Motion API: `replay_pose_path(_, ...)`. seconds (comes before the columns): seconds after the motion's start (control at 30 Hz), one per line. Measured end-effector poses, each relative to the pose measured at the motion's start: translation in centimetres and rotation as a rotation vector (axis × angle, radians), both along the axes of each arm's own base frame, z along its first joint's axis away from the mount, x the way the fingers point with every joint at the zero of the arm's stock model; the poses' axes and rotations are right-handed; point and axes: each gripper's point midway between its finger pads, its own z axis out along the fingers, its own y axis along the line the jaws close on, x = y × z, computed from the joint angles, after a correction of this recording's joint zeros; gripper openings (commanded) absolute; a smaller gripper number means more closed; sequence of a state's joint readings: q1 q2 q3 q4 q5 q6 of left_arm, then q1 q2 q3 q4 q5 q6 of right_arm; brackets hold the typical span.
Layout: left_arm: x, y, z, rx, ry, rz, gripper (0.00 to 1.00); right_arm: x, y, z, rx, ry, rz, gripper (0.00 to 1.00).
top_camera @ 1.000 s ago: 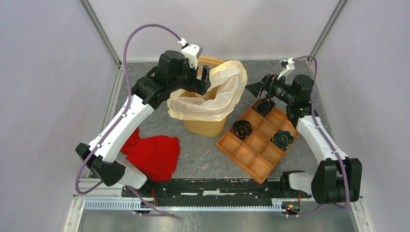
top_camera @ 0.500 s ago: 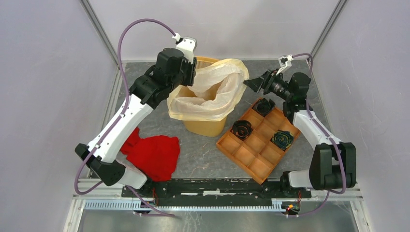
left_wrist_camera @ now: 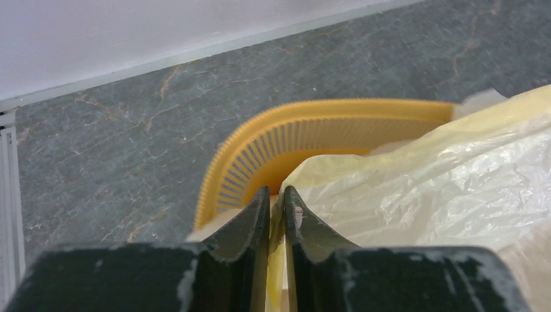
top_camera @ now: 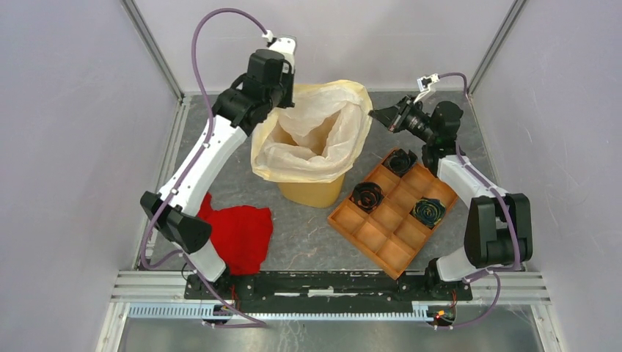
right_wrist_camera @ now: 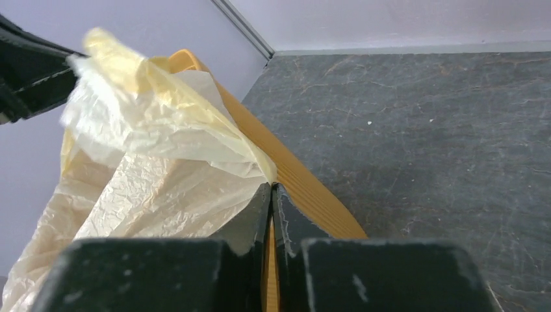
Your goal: Put the trash bags into the trash bin
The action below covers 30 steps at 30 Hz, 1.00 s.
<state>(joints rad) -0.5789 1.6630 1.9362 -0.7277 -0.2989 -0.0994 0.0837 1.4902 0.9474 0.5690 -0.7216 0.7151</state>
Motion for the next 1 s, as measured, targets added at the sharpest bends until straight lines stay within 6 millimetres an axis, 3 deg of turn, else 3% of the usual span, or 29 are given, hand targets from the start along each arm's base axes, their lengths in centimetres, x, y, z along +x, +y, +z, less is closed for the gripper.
replay_pose_path(0.33, 6.3, 7.5, -1.8, -0.256, 0.102, 0.149, 0.15, 1.6, 1.7, -1.2, 0.002, 0.046, 0.008, 0.00)
replay_pose_path(0.6, 8.8, 7.1, -5.6, -0.387, 0.215, 0.126, 0.11, 2.8, 1.8, -2.1, -0.041, 0.079, -0.017, 0.00)
replay_pose_path(0.77, 8.6, 8.0, -8.9, -0.464, 0.285, 0.125, 0.11, 3.0, 1.5, -2.7, -0.077, 0.094, -0.035, 0.00)
replay_pose_path(0.9, 6.1, 9.4, -13.1, -0.488, 0.385, 0.171, 0.17, 2.9, 1.6, -3.3, -0.102, 0.108, -0.033, 0.00)
replay_pose_path(1.0, 4.0, 9.9, -14.1, -0.493, 0.416, 0.185, 0.20, 2.9, 1.8, -3.2, -0.123, 0.109, -0.033, 0.00)
